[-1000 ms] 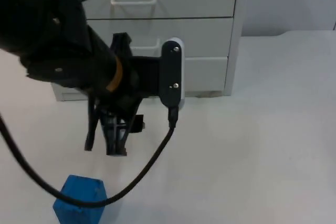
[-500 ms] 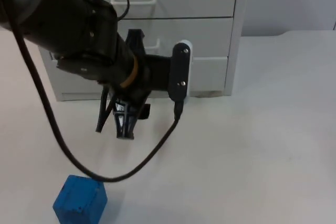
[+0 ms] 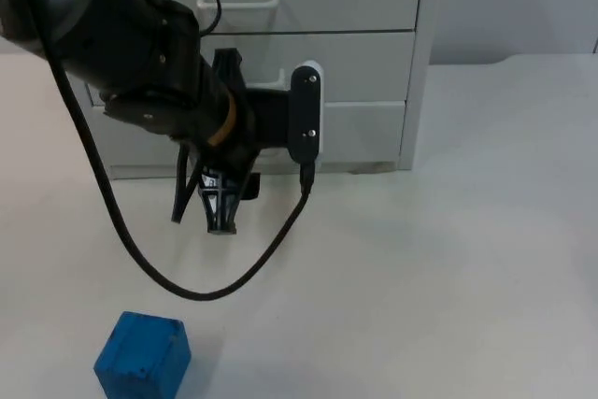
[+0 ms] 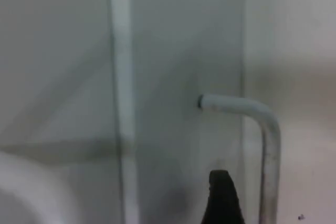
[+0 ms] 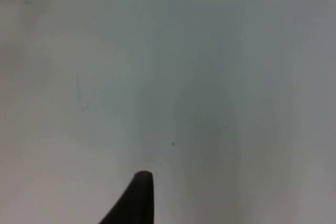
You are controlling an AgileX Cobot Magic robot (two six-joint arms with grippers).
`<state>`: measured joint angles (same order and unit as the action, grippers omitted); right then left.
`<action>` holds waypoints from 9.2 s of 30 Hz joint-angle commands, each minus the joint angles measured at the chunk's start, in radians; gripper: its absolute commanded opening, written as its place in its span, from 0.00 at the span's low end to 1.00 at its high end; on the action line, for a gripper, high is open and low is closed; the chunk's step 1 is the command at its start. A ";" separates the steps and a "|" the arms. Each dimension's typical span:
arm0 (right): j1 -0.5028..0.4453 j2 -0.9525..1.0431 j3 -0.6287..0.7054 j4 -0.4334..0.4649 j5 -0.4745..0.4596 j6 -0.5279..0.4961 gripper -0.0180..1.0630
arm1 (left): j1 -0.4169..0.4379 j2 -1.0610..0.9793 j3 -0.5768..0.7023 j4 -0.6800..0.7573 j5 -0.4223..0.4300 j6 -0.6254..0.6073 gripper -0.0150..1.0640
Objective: Open the drawer with the left hand, place the block into the drawer with the right hand, then close the drawer with the left hand.
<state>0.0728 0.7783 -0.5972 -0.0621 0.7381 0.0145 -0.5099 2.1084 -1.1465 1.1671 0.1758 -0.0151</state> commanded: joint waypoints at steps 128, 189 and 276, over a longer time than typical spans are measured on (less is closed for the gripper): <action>-0.002 0.003 0.001 0.012 -0.011 0.020 0.97 | 0.362 -1.579 0.477 -1.179 0.597 -0.030 0.92; 1.057 1.440 -1.028 -0.109 -0.119 -0.073 0.86 | 0.362 -1.677 0.477 -1.175 0.785 -0.050 0.99; 0.780 1.321 -0.796 -1.029 -0.389 1.347 0.99 | 0.362 -1.677 0.477 -1.152 0.779 -0.046 0.99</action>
<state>0.8461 2.1247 -1.3869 -1.0780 0.3553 1.3689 -0.1512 0.4348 -0.6717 0.0140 0.9617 -0.0600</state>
